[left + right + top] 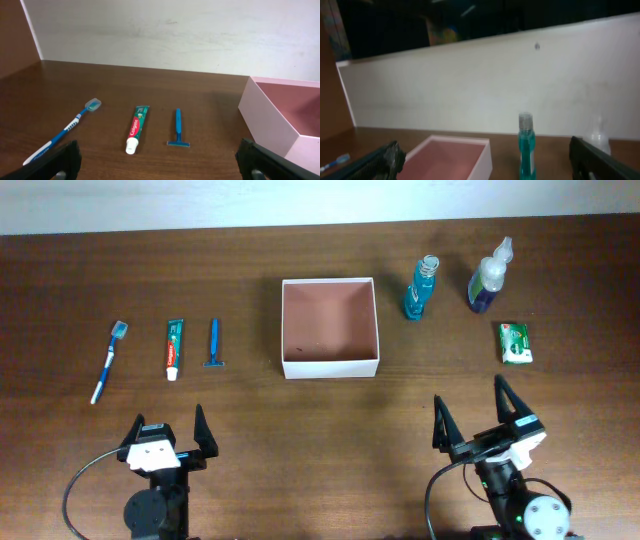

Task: Pack container
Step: 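Reach the right gripper to the blue Listerine bottle and grasp it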

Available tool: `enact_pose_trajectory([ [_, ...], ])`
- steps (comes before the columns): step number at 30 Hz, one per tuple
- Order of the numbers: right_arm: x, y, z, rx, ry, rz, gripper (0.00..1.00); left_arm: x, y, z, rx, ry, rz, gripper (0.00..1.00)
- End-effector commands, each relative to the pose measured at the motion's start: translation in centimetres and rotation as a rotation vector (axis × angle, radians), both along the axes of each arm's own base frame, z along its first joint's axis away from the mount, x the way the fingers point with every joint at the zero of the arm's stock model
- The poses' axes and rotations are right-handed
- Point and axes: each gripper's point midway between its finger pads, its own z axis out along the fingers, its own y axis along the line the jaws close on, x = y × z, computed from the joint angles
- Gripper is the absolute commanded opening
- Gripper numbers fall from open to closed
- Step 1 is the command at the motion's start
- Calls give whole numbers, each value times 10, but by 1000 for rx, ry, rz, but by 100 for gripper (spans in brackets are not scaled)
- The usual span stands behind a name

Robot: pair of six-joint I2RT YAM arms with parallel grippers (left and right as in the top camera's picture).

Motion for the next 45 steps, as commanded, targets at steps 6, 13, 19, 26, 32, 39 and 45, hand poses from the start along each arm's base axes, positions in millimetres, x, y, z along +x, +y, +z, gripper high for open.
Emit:
enact_pose_trajectory([
  [6, 27, 2, 95, -100, 15, -9, 98, 0, 1, -1, -9, -4, 8, 99],
  [13, 111, 4, 109, -148, 478, 24, 98, 0, 1, -1, -9, -4, 8, 100],
  [19, 159, 4, 93, -223, 886, 70, 98, 0, 1, -1, -9, -4, 8, 99],
  [26, 187, 14, 79, -287, 1125, 72, 99, 0, 1, -1, -9, -4, 8, 99],
  [32, 200, 31, 64, -249, 1159, 159, 98, 0, 1, -1, -9, -4, 8, 99],
  [39, 229, 23, 34, -279, 1189, 98, 98, 0, 1, -1, -9, -4, 8, 99],
  [45, 255, 23, -6, -248, 1255, 68, 99, 0, 1, -1, -9, -4, 8, 99],
])
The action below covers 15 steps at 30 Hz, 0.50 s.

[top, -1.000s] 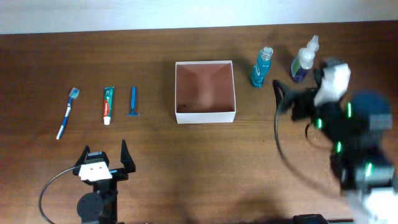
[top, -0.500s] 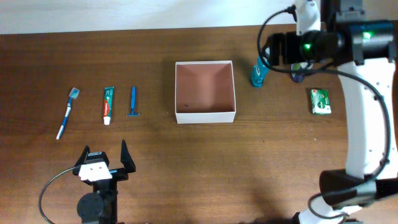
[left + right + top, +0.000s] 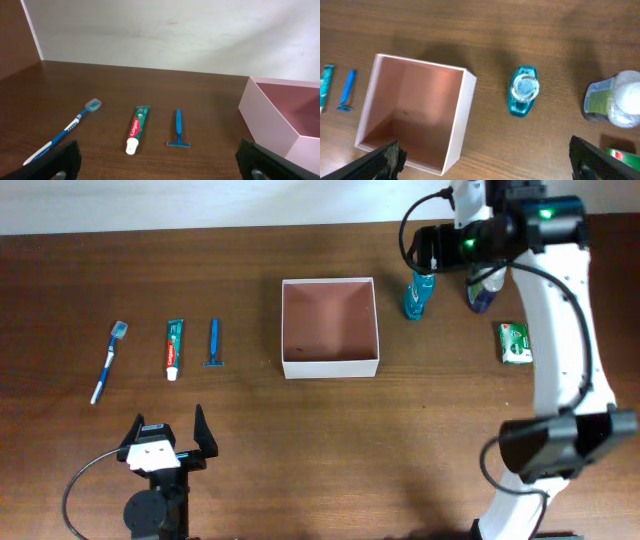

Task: Pack container
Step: 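Reach the right gripper to the blue Listerine bottle and grasp it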

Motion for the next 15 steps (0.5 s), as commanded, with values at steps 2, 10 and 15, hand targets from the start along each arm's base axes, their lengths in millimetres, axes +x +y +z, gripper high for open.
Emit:
enact_pose_trajectory([
  [2, 19, 1, -24, -11, 24, -35, 98, 0, 1, -2, -9, -1, 8, 100],
  [10, 35, -14, -67, -81, 93, -118, 98, 0, 1, -2, -9, -1, 8, 99],
  [15, 38, -12, -92, -82, 149, -119, 98, 0, 1, -2, -9, -1, 8, 100],
])
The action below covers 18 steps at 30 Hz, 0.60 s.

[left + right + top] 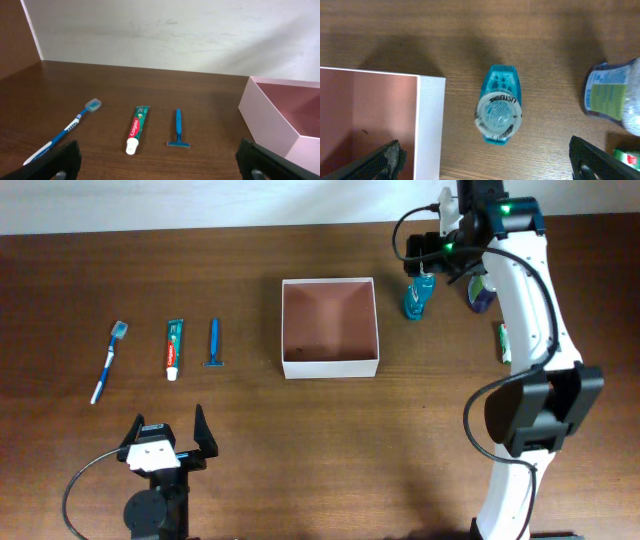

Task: Pack container
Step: 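Reach the right gripper to the blue Listerine bottle and grasp it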

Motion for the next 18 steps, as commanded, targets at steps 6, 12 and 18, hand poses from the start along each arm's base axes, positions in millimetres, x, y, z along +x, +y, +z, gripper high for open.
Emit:
enact_pose_trajectory([
  [6, 7, 2, -36, -22, 66, -12, 98, 0, 1, -2, -9, -1, 8, 100],
  [12, 9, 2, -52, -26, 92, -12, 96, 0, 1, -2, -9, -1, 7, 99],
  [18, 12, 2, -54, -26, 84, -13, 75, 0, 1, -2, -9, -1, 7, 99],
])
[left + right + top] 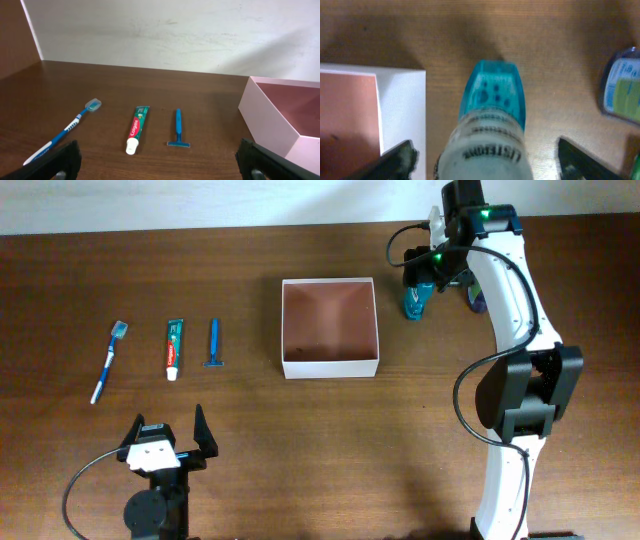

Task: Pack container
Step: 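Reach the right gripper to the blue Listerine bottle and grasp it, then lift the Listerine bottle and carry it over the pink box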

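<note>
A teal mouthwash bottle [415, 300] stands upright just right of the pink open box [330, 367]. My right gripper [428, 264] hangs over it, open. In the right wrist view the bottle's clear cap [487, 150] fills the space between the two dark fingers [400, 161], one on each side, with no touch visible. My left gripper [167, 442] rests open at the table's front left. Far left lie a toothbrush [108, 360], a toothpaste tube [174, 348] and a blue razor [213, 342], also seen ahead of the left gripper [160, 167].
A dark-blue spray bottle [479, 295] stands close on the right of the mouthwash, partly behind my right arm; its label shows at the edge [622, 95]. The box wall [402, 120] lies just left of the mouthwash. The back wall edges the table.
My right gripper has come down nearer the mouthwash bottle; its cap now looms large between the fingers. The left gripper and the other items have not moved.
Both grippers first rested open at the table's front. Then my right arm was stretched out over the far right, looking down on box and bottles. Then it was centred above the mouthwash, and now it sits low with open fingers either side of the cap.
</note>
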Available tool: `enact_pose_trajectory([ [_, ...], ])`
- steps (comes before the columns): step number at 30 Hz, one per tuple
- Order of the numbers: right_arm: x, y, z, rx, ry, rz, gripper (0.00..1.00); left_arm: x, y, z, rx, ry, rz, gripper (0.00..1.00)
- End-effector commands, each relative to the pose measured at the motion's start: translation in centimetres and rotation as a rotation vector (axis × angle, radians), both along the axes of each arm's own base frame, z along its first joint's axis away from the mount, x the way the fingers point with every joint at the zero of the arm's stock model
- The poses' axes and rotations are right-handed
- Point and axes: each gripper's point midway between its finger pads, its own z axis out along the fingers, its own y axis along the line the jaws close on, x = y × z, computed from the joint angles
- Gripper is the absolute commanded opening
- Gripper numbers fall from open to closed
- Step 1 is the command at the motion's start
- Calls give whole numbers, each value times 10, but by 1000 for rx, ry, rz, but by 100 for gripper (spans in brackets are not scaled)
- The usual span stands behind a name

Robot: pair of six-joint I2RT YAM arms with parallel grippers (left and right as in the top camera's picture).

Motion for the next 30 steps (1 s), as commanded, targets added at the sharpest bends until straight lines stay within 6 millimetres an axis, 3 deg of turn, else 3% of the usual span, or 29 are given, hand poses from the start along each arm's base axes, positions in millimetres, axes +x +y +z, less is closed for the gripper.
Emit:
enact_pose_trajectory([
  [1, 6, 4, -2, -5, -14, 0, 72, 0, 1, -2, -9, -1, 8, 99],
  [3, 7, 4, -2, -5, -18, -1, 68, 0, 1, -2, -9, -1, 8, 99],
  [17, 23, -4, 3, -49, -87, -16, 67, 0, 1, -2, -9, -1, 8, 99],
  [30, 23, -3, 3, -45, -84, -17, 35, 0, 1, -2, -9, -1, 8, 99],
])
